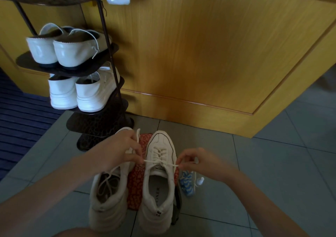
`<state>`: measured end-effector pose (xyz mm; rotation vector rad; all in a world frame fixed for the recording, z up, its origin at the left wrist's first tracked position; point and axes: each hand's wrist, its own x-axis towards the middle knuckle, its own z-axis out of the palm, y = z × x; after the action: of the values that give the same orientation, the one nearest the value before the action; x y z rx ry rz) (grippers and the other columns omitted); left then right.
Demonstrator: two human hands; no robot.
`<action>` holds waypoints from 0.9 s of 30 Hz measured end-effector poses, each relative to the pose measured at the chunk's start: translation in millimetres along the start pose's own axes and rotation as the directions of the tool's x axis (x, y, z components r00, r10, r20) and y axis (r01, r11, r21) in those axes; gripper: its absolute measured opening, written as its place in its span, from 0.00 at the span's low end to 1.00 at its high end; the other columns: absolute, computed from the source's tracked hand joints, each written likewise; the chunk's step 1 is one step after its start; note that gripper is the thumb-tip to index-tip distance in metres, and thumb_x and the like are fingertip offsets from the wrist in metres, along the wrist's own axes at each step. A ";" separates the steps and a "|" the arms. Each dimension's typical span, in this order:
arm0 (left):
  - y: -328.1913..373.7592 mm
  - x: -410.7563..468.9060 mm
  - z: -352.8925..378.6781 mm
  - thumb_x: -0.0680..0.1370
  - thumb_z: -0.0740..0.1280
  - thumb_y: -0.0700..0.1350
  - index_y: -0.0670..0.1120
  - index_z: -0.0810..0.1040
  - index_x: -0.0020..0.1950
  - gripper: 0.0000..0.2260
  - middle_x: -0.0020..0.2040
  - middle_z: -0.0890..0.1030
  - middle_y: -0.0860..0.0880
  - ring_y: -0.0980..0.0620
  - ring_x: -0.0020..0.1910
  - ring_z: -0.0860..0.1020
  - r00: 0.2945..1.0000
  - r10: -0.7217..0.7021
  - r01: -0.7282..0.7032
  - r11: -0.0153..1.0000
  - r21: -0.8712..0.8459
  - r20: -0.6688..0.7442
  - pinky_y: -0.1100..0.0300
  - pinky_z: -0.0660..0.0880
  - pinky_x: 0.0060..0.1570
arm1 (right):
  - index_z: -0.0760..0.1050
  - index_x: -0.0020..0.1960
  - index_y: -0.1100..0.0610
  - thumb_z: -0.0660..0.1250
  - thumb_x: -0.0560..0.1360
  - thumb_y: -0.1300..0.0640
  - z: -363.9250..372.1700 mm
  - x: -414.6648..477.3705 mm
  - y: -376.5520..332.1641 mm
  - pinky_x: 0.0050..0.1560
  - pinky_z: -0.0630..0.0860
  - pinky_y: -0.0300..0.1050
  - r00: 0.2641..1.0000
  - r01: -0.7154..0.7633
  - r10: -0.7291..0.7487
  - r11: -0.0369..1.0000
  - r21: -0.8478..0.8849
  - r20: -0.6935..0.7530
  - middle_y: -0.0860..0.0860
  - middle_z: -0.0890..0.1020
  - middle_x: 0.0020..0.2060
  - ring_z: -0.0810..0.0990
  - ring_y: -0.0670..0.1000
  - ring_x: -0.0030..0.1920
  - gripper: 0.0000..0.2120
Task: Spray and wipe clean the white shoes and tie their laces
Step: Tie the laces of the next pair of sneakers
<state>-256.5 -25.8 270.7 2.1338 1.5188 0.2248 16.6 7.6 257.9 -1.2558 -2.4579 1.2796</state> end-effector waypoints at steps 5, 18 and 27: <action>-12.5 -2.3 0.0 0.69 0.53 0.71 0.56 0.82 0.39 0.25 0.60 0.61 0.61 0.63 0.63 0.55 0.976 0.181 -0.168 0.980 0.108 -0.118 0.64 0.61 0.60 | 0.80 0.46 0.55 0.67 0.75 0.60 -4.3 2.1 2.1 0.41 0.73 0.35 1.000 -0.008 0.008 1.000 0.015 -0.010 0.46 0.80 0.36 0.75 0.39 0.35 0.03; 17.8 0.3 3.0 0.77 0.61 0.59 0.40 0.77 0.58 0.23 0.62 0.78 0.45 0.49 0.64 0.74 0.985 0.055 0.134 0.347 -0.928 0.162 0.54 0.68 0.64 | 0.73 0.42 0.46 0.67 0.75 0.51 -24.2 -8.6 -4.0 0.39 0.67 0.31 1.000 0.025 -0.025 0.996 -0.090 0.005 0.42 0.71 0.40 0.68 0.38 0.36 0.05; 36.4 20.9 19.9 0.80 0.61 0.43 0.44 0.82 0.46 0.10 0.39 0.82 0.49 0.54 0.40 0.80 0.987 -0.113 0.159 0.603 -0.782 0.114 0.64 0.75 0.44 | 0.76 0.47 0.62 0.70 0.73 0.61 -8.6 16.2 -38.4 0.39 0.77 0.39 0.978 0.141 -0.056 0.886 0.441 -0.201 0.52 0.82 0.36 0.80 0.47 0.35 0.05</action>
<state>-210.3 -21.6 268.3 1.2809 1.2015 0.6500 -14.3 12.7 286.7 -1.0525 -1.9129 1.5167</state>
